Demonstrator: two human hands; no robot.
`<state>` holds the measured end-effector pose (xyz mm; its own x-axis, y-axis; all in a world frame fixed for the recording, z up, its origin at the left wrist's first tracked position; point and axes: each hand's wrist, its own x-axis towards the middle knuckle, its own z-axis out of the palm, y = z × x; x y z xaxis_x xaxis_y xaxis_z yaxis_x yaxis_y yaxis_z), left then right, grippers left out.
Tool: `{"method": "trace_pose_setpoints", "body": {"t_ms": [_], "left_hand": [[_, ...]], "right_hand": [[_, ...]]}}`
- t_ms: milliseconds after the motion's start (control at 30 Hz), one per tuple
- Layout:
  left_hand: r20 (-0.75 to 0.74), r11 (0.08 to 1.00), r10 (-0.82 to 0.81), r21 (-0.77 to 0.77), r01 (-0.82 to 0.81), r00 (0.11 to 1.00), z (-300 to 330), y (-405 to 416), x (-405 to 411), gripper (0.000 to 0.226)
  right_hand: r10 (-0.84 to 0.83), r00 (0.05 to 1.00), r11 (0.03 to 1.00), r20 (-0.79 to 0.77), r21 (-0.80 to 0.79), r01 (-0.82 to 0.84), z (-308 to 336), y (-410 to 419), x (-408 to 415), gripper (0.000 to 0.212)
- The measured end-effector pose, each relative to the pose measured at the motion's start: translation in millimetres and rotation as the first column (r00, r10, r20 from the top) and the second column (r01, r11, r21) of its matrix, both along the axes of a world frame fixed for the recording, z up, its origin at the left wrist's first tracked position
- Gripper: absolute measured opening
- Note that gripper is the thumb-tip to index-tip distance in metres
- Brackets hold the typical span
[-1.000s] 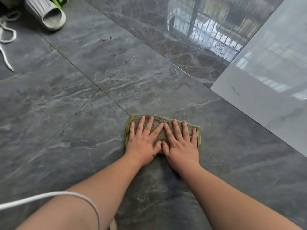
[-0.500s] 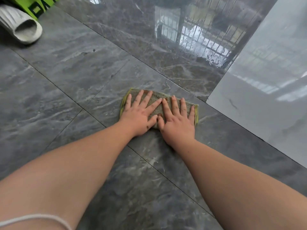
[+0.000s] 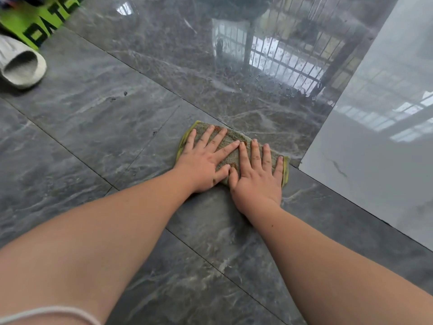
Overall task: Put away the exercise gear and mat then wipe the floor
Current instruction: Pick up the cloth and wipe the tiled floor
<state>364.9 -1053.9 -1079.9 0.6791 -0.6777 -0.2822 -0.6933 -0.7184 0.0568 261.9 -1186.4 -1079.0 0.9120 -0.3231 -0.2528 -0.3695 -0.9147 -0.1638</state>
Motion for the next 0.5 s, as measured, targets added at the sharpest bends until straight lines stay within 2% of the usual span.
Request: {"method": "trace_pose_setpoints", "body": {"t_ms": [500], "left_hand": [[0.008,0.998,-0.067,0.01,0.067,0.998,-1.9,-22.8,56.5,0.065]], "right_hand": [[-0.026,1.0,1.0,0.005,0.015,0.026,-1.4,-19.5,47.7,0.069]]}}
